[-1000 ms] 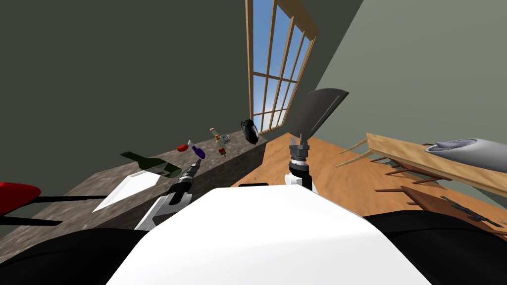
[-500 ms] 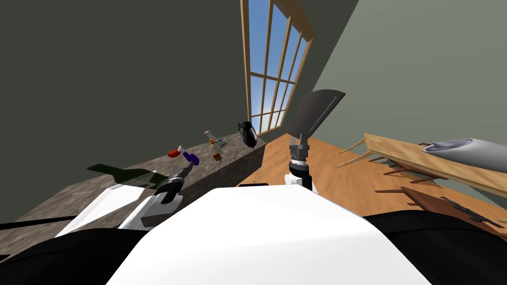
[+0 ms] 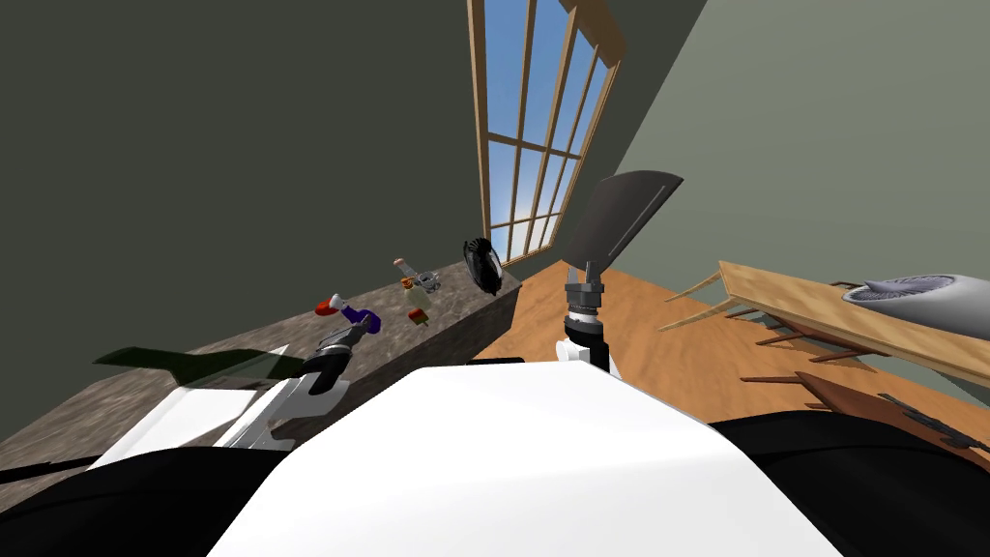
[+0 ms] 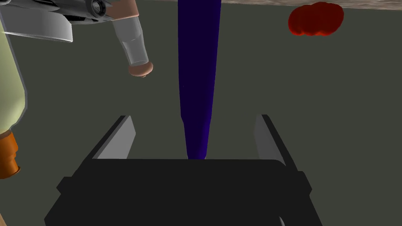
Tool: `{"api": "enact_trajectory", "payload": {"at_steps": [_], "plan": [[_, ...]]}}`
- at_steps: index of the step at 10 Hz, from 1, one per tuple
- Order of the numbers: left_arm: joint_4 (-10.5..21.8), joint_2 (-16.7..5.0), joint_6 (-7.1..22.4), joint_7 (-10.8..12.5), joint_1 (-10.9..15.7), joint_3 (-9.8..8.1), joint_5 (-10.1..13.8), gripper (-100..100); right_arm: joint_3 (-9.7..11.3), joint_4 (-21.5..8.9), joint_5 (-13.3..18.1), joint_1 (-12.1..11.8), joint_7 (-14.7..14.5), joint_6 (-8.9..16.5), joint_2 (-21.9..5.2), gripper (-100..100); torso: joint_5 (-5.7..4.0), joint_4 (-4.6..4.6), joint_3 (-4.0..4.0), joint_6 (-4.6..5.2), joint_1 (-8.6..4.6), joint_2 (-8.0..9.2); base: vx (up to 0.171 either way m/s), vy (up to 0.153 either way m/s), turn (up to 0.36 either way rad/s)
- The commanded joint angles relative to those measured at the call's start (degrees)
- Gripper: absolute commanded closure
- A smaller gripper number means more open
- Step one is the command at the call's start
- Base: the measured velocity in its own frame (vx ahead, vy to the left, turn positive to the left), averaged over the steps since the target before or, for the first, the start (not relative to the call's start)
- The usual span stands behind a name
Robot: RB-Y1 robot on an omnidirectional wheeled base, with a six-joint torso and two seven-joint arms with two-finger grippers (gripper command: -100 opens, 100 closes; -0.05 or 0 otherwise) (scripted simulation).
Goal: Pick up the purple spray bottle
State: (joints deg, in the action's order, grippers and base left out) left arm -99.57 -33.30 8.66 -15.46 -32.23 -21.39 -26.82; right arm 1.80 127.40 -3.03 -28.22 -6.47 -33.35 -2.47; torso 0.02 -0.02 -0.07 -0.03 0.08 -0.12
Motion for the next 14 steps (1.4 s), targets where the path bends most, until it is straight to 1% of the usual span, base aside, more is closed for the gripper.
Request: {"api": "enact_trajectory", "payload": {"at_steps": [1,2,3,4,5,6,7,8,9,10,11,13,14], "plan": [[2.9,-2.0,-2.9,-0.7,2.9,1.20,1.4,-100,0.0,0.0,0.0,0.0,0.0,0.0,0.0,0,0.00,0.00,0.00,0.00,0.00,0.00,0.000,-0.051,0.091],[4.9,-2.0,-2.9,-0.7,3.4,1.20,1.4,-100,0.0,0.0,0.0,0.0,0.0,0.0,0.0,0,-0.02,0.02,0.04,0.00,-0.15,0.07,0.000,-0.067,0.034],[5.9,-2.0,-2.9,-0.7,3.4,1.20,1.4,-100,0.0,0.0,0.0,0.0,0.0,0.0,0.0,0,-0.05,0.03,0.07,0.00,-0.22,0.11,0.005,-0.035,-0.009],[7.9,-4.0,-5.8,-1.3,6.1,2.39,2.9,-100,0.0,0.0,0.0,0.0,0.0,0.0,0.0,0,-0.04,0.03,0.07,0.00,-0.15,0.12,0.008,-0.057,0.066],[10.0,-4.0,-5.9,-1.3,6.8,2.39,2.9,-100,0.0,0.0,0.0,0.0,0.0,0.0,0.0,0,-0.04,0.03,0.06,0.00,-0.21,0.09,0.004,-0.060,0.040],[11.7,-4.0,-5.9,-1.3,6.8,2.39,2.9,-100,0.0,0.0,0.0,0.0,0.0,0.0,0.0,0,-0.05,0.03,0.06,0.00,-0.22,0.10,0.001,-0.027,-0.003],[13.9,-6.0,-8.8,-2.0,9.6,3.59,4.3,-100,0.0,0.0,0.0,0.0,0.0,0.0,0.0,0,-0.03,0.03,0.08,-0.01,-0.12,0.13,0.008,-0.056,0.070],[15.7,-6.0,-8.8,-2.0,10.3,3.59,4.3,-100,0.0,0.0,0.0,0.0,0.0,0.0,0.0,0,-0.04,0.03,0.06,0.00,-0.20,0.09,0.005,-0.058,0.044],[17.6,-6.0,-8.8,-2.0,10.3,3.59,4.3,-100,0.0,0.0,0.0,0.0,0.0,0.0,0.0,0,-0.05,0.02,0.06,-0.01,-0.21,0.11,-0.003,-0.027,-0.003],[19.3,-8.0,-11.8,-2.7,12.9,4.79,5.7,-100,0.0,0.0,0.0,0.0,0.0,0.0,0.0,0,-0.03,0.03,0.08,-0.01,-0.12,0.14,-0.002,-0.052,0.075],[20.6,-8.0,-11.8,-2.7,13.7,4.79,5.7,-100,0.0,0.0,0.0,0.0,0.0,0.0,0.0,0,-0.05,0.04,0.08,-0.01,-0.19,0.13,-0.002,-0.063,0.046],[23.6,-8.0,-11.8,-2.7,13.7,4.79,5.7,-100,0.0,0.0,0.0,0.0,0.0,0.0,0.0,0,-0.04,0.03,0.07,0.04,-0.17,0.11,0.001,-0.016,-0.011],[23.6,-8.0,-11.8,-2.7,13.7,4.79,5.7,-100,0.0,0.0,0.0,0.0,0.0,0.0,0.0,0,-0.01,0.03,0.07,0.03,-0.06,0.11,0.003,0.008,0.000]]}}
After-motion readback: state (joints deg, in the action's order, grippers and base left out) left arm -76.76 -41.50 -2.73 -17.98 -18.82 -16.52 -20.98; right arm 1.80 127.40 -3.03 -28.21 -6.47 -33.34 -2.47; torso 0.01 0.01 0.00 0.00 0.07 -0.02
